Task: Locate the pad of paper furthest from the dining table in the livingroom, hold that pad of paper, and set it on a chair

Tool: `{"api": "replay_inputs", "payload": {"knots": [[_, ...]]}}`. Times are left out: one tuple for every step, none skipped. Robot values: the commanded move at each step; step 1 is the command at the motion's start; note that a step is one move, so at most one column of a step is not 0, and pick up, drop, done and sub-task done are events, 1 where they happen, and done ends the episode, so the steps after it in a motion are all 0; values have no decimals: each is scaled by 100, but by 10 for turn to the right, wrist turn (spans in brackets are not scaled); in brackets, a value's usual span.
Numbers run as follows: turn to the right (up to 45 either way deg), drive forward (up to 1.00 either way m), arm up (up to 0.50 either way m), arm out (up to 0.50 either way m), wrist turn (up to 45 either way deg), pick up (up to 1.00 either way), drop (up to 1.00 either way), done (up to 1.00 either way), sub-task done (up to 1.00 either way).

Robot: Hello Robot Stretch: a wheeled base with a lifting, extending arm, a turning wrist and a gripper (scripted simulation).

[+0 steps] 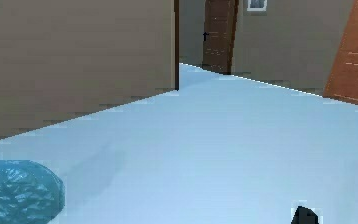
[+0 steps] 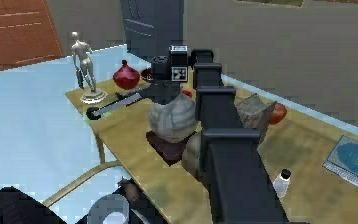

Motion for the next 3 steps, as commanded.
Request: {"api": "replay_inputs", "payload": {"knots": [[0,0,-36,0,0,0,0,0,0],[0,0,-32,0,0,0,0,0,0],[0,0,0,0,0,0,100,0,0]]}}
